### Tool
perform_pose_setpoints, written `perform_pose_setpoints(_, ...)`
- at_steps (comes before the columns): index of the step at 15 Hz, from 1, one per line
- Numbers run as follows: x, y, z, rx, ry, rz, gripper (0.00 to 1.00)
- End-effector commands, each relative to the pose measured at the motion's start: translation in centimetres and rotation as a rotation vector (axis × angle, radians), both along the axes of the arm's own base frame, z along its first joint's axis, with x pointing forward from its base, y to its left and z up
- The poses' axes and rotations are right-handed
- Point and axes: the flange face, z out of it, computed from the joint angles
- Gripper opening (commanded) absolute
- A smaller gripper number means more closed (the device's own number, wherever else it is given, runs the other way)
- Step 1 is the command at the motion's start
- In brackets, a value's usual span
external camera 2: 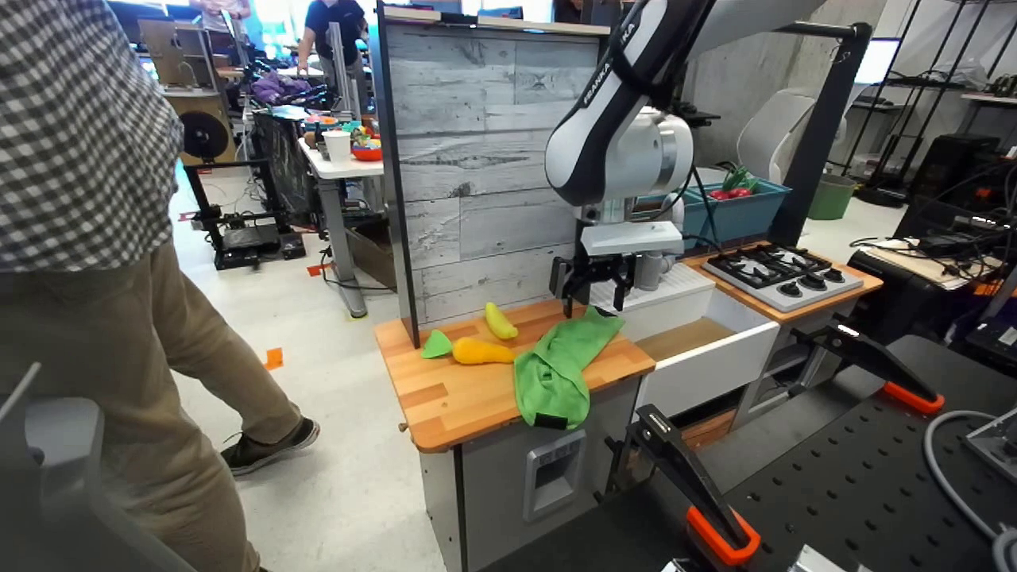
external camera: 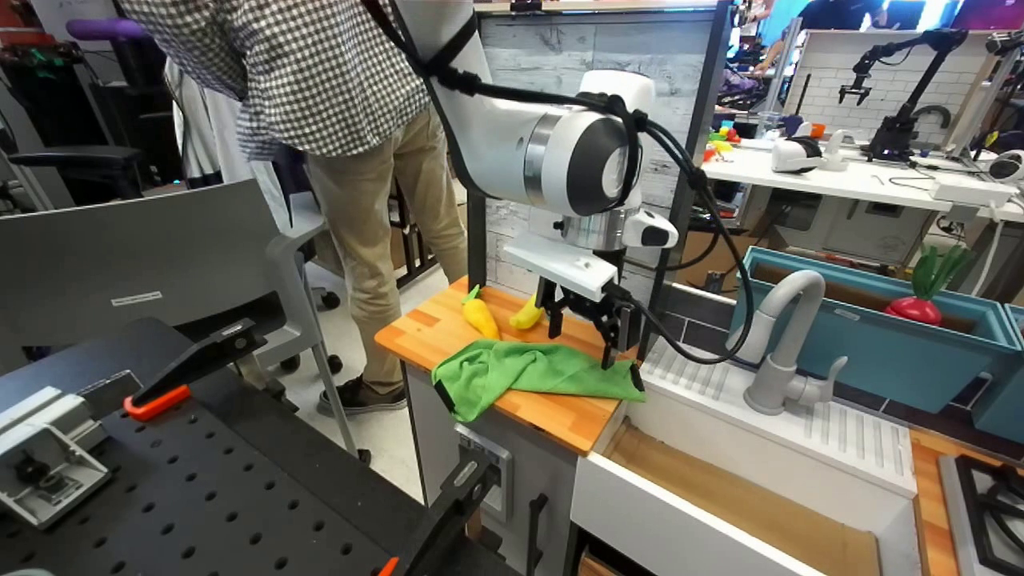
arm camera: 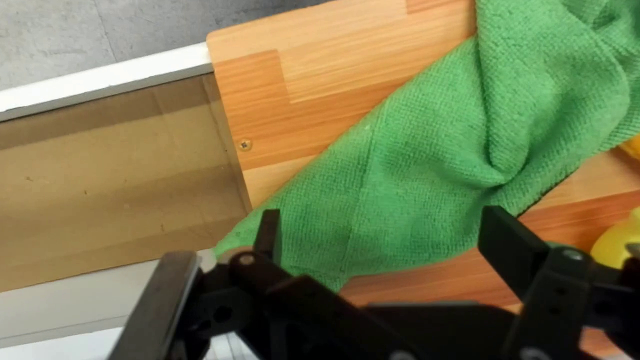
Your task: Move the towel to the left then move the tap nozzle to the left then to the right
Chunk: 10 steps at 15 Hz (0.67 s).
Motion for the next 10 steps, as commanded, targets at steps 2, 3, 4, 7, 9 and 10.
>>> perform_pose_setpoints(2, 1.1, 1.5, -3.1, -0.033, -0.004, 0.062, 1.0)
perform_pose_setpoints(3, 1.1, 1.8, -3.7, -0.037, -0.002, 0.07, 1.0)
perform_pose_setpoints(4, 1.1, 2.1, -4.3, -0.043, 0.0, 0.08, 1.0)
perform_pose_setpoints(7, 1.2, 2.7, -5.7, -0.063, 0.006, 0.111, 1.0)
perform_pose_setpoints(9, 1.3, 3.0, -6.5, -0.077, 0.006, 0.132, 1.0)
perform_pose_setpoints(10, 1.4, 3.2, -6.8, -0.083, 0.006, 0.141, 1.0)
